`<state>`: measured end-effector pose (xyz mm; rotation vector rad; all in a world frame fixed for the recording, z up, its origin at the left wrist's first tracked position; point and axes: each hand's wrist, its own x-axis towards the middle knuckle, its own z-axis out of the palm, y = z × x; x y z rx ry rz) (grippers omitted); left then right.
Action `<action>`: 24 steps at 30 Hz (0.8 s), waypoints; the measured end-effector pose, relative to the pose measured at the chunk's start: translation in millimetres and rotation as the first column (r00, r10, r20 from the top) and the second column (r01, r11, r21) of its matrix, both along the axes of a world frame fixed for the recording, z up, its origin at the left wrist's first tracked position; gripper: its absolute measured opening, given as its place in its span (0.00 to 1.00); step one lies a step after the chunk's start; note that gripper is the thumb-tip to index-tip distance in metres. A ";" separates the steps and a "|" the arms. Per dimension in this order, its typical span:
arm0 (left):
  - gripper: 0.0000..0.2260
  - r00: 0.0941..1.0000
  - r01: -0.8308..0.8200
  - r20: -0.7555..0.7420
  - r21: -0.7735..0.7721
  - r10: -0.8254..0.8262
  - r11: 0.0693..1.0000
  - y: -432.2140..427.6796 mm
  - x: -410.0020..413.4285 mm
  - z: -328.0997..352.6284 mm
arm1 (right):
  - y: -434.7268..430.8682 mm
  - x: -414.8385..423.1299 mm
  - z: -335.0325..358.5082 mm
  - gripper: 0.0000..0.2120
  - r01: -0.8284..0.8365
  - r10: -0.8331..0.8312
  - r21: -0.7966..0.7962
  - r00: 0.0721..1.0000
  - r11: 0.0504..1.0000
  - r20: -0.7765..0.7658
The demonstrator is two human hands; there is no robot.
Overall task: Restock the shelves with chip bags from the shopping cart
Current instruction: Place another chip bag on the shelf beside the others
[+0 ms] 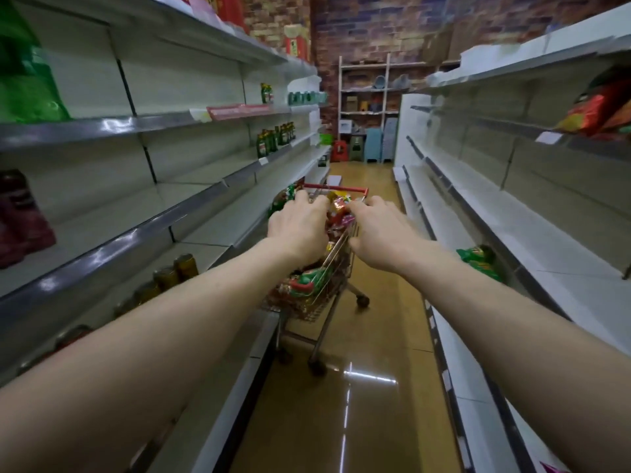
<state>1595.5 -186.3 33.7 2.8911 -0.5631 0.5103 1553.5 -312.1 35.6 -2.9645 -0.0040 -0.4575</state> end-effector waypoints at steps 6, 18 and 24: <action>0.20 0.995 -0.077 -0.070 -0.014 0.076 0.997 26.3 112.6 -22.9 | 4.4 111.1 -19.9 0.22 -0.056 0.056 -0.005 0.997 0.998 -0.046; 0.26 0.967 -0.103 -0.236 -0.029 0.093 0.994 40.1 344.3 -56.2 | 4.4 341.3 -56.0 0.27 -0.037 0.040 0.028 0.988 0.999 -0.148; 0.29 0.932 -0.143 -0.345 -0.083 0.106 0.986 25.5 434.8 -84.0 | -21.2 426.6 -80.3 0.27 -0.008 0.011 0.017 0.977 1.000 -0.213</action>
